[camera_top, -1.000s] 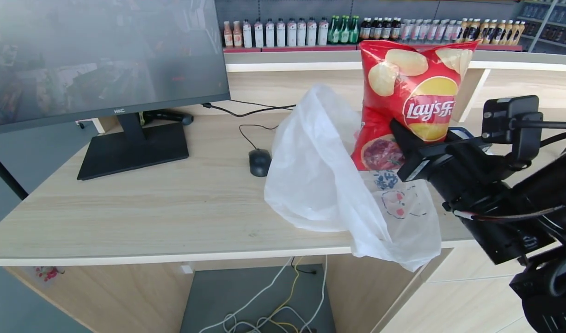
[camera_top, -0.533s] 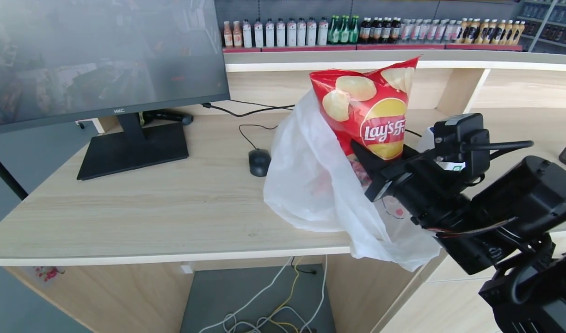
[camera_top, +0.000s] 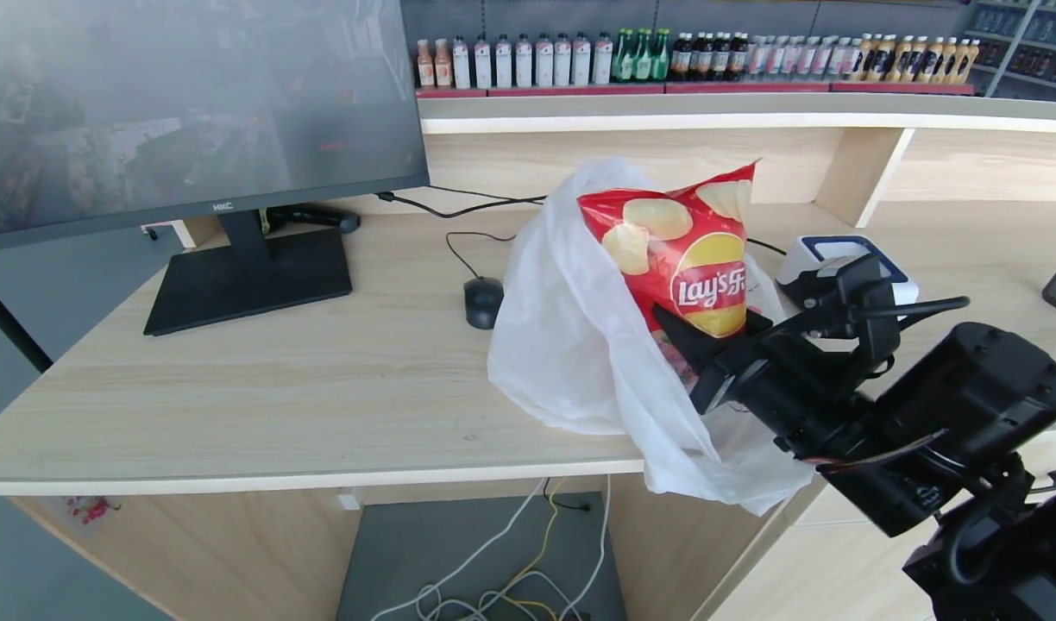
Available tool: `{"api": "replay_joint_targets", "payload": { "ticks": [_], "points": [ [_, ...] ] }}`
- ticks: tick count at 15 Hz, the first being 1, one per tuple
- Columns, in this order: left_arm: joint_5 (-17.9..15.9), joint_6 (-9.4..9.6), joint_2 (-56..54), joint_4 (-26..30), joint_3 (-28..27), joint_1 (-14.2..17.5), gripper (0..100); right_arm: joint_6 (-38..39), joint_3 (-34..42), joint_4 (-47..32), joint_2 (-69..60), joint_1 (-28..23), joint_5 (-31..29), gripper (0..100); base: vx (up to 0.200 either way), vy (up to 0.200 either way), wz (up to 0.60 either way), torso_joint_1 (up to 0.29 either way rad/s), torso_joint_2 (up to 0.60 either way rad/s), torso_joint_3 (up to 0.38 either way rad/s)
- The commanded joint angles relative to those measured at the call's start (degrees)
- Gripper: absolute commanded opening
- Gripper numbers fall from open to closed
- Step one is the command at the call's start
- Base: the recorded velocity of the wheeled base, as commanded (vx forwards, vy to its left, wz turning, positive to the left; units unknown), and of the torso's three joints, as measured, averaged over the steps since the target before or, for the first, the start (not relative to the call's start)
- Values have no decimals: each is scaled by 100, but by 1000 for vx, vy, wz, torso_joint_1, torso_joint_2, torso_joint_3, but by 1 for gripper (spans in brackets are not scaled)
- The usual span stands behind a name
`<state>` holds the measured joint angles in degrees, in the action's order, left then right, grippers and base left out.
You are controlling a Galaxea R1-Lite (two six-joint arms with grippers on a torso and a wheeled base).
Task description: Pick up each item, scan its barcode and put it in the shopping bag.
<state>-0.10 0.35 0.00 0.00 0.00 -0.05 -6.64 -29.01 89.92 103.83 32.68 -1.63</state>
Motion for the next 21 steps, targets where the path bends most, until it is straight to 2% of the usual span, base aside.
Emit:
{"api": "replay_joint_targets", "payload": {
  "ticks": [1,4,6,16,17,21],
  "points": [
    [1,0,0,0,0,-4,100,5,54,8,234,-218,84,0,0,0,0,0,0,0],
    [1,0,0,0,0,5,100,-144,-69,8,498,-500,401,0,0,0,0,0,0,0],
    [1,0,0,0,0,5,100,-144,-25,8,516,-605,401,0,0,0,0,0,0,0],
    [1,0,0,0,0,5,100,-162,-148,8,656,-623,401,0,0,0,0,0,0,0],
    [1,0,0,0,0,-4,100,-162,-192,8,639,-623,401,100,0,0,0,0,0,0],
    [1,0,0,0,0,-4,100,-144,-166,8,384,-623,383,100,0,0,0,0,0,0]
  ]
}}
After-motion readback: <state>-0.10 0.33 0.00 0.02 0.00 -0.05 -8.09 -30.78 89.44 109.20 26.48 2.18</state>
